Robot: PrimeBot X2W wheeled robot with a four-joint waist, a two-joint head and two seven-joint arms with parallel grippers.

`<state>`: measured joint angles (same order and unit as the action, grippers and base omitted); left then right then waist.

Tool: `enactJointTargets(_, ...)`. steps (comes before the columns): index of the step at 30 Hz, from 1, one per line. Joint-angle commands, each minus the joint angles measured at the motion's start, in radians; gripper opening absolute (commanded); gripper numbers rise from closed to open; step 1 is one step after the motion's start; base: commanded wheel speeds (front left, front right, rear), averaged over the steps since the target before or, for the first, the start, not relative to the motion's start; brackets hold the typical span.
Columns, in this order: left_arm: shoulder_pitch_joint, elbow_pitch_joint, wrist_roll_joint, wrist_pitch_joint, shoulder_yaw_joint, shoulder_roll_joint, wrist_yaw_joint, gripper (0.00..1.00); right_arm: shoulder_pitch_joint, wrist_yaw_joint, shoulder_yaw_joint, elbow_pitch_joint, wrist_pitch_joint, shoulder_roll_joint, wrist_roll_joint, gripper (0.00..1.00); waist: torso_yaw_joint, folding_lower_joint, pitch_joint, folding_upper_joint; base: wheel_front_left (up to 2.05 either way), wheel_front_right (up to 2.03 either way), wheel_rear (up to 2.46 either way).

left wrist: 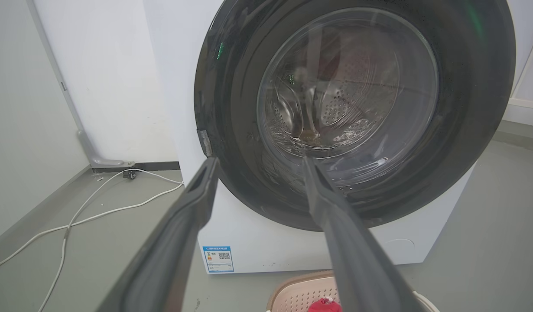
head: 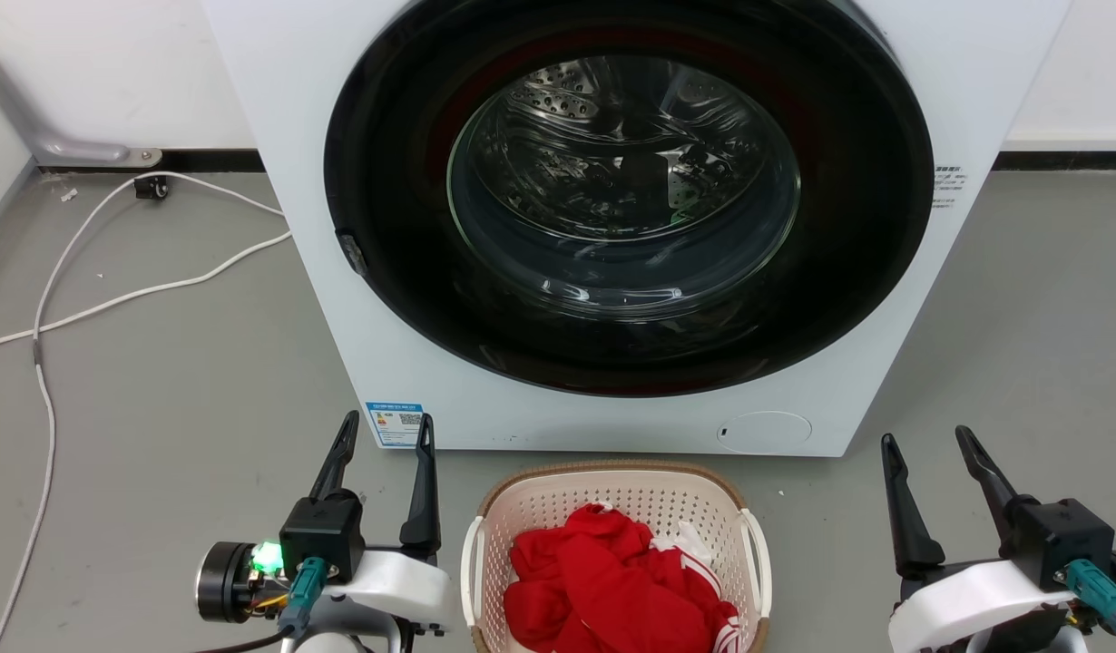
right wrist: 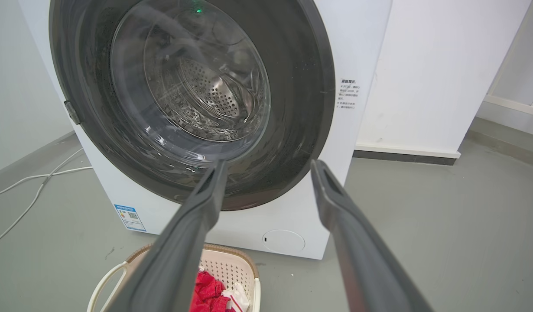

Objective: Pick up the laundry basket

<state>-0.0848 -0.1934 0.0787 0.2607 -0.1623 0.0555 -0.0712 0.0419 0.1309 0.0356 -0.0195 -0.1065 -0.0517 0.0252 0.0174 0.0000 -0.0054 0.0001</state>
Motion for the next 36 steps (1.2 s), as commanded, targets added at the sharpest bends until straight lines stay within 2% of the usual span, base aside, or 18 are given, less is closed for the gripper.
enactJointTargets(1,-0.004,0.000,-0.002,0.006,-0.002,0.000,-0.005,1.00,0.011,0.000,-0.001,0.001,-0.008,0.003,0.000,1.00,0.000,0.0000,0.000,-0.0001,0.00,0.00,0.00)
enactJointTargets(22,-0.009,-0.020,0.009,0.005,0.002,-0.003,-0.005,1.00,-0.003,0.000,0.006,-0.021,-0.003,0.003,0.028,1.00,-0.001,0.0000,0.009,-0.0001,0.00,0.00,0.00)
enactJointTargets(28,-0.061,-0.072,0.026,0.005,0.011,-0.003,0.007,1.00,-0.047,0.000,-0.004,-0.051,0.020,0.003,0.079,1.00,-0.009,0.0000,0.080,-0.0001,0.00,0.00,0.00)
enactJointTargets(36,-0.159,-0.197,0.050,0.005,0.025,0.007,0.026,1.00,-0.137,0.000,-0.019,-0.143,0.065,0.002,0.089,1.00,-0.025,0.0000,0.208,-0.0001,0.00,0.00,0.00)
